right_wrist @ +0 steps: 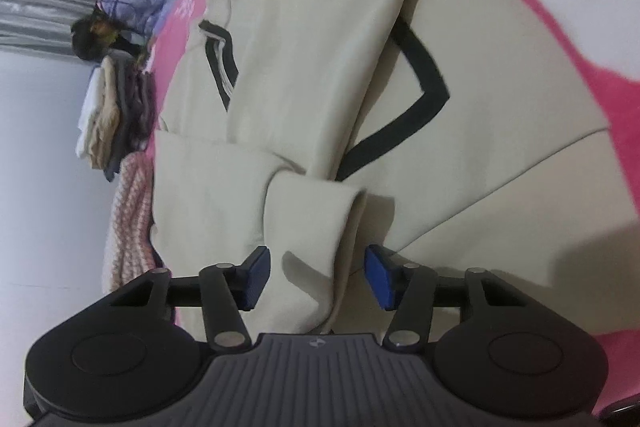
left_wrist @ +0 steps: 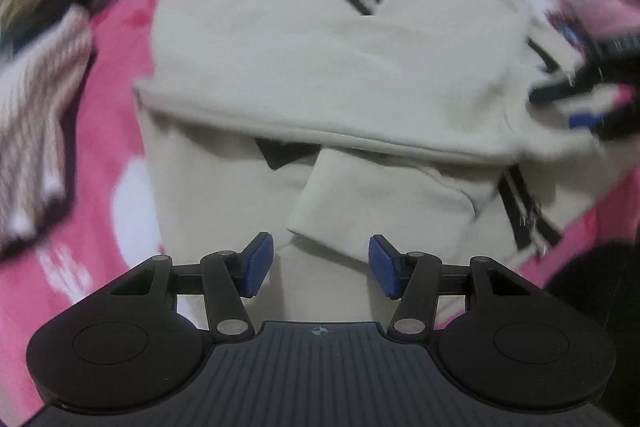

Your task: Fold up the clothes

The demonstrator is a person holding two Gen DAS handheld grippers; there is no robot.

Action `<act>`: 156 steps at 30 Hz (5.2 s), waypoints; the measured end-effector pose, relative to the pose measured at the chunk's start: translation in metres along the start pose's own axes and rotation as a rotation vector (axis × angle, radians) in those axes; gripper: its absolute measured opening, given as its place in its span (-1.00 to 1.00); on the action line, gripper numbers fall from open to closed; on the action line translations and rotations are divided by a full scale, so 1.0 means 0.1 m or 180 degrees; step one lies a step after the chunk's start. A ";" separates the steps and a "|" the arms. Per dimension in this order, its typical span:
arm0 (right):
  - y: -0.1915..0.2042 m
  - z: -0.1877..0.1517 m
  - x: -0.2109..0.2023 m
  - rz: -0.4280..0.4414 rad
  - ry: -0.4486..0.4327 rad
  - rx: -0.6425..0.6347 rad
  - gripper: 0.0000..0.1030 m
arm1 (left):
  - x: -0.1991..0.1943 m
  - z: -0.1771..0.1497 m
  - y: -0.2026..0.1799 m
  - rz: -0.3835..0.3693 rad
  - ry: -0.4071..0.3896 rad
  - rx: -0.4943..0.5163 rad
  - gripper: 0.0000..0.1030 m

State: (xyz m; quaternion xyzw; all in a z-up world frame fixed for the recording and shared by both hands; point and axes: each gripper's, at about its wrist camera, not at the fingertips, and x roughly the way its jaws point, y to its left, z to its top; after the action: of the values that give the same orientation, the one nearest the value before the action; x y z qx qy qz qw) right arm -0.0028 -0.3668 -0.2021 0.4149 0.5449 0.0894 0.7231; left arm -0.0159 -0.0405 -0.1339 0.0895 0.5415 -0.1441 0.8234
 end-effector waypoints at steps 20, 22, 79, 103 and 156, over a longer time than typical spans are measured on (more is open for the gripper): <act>0.19 -0.24 -0.56 -0.0287 -0.0540 -0.0549 -0.90 | 0.16 -0.17 0.35 -0.0284 -0.0120 -0.0851 -0.02; 0.15 -0.24 -0.48 -0.0519 -0.0535 -0.0663 -0.90 | 0.14 -0.18 0.40 -0.0321 -0.0122 -0.0870 -0.02; 1.92 0.21 1.60 -0.0798 0.0153 -0.3074 -0.59 | 0.72 0.18 1.76 -0.0099 -0.1185 -0.1530 -0.04; 2.13 1.38 0.71 0.0849 -0.0503 -0.1526 -0.60 | 0.44 0.33 1.98 -0.0201 -0.0841 -0.1789 0.01; 0.61 -0.37 0.05 -0.1559 -0.0467 -0.2123 -0.55 | 0.50 0.56 -0.59 0.0489 0.0293 -0.0120 0.19</act>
State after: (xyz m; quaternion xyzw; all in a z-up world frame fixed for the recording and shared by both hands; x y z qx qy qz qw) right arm -0.0128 -0.3065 -0.1654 0.0215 0.5157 0.0567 0.8546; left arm 0.0309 -0.1202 -0.1572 0.1218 0.5729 -0.0661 0.8078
